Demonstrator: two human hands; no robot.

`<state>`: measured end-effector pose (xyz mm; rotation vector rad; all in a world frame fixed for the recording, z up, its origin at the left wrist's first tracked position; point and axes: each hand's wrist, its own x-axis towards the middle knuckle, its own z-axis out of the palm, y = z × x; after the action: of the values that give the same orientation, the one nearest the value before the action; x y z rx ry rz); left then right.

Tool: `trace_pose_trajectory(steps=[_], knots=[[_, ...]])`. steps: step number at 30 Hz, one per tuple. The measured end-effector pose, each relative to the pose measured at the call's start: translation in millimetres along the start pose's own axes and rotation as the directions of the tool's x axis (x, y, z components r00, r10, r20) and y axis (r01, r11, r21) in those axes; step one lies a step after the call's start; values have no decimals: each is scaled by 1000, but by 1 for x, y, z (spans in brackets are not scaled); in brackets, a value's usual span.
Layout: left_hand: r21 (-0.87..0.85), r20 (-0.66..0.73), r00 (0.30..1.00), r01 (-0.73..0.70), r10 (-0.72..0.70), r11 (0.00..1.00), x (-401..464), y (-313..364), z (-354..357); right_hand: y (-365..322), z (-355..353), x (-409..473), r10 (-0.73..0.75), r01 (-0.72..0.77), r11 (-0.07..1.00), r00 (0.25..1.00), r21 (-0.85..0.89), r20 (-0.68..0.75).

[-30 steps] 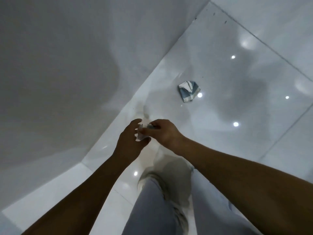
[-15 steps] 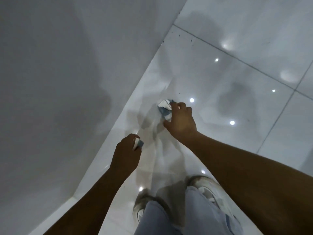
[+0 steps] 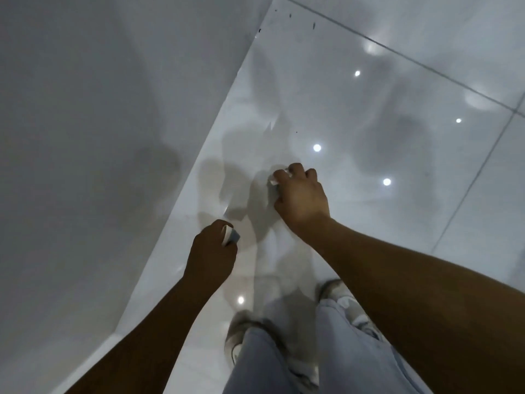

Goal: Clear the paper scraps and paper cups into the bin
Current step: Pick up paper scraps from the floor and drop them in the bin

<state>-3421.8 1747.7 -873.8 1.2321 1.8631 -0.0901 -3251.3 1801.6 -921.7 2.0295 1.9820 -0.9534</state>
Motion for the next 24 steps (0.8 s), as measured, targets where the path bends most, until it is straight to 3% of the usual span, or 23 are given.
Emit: trace_pose_trajectory(steps=[7, 13, 19, 24], knots=[[118, 95, 992, -91, 80, 989, -115, 68, -60, -11, -99, -134, 125, -127, 986, 992, 107, 25], [172, 211, 955, -247, 209, 954, -237, 166, -127, -38, -223, -263, 327, -337, 896, 941, 290, 85], [230, 273, 892, -423, 359, 876, -342, 257, -167, -48, -324, -386, 470, -449, 802, 881, 394, 49], [281, 370, 781, -610, 503, 741, -430, 292, -183, -63, -360, -491, 614, -536, 683, 789, 496, 7]])
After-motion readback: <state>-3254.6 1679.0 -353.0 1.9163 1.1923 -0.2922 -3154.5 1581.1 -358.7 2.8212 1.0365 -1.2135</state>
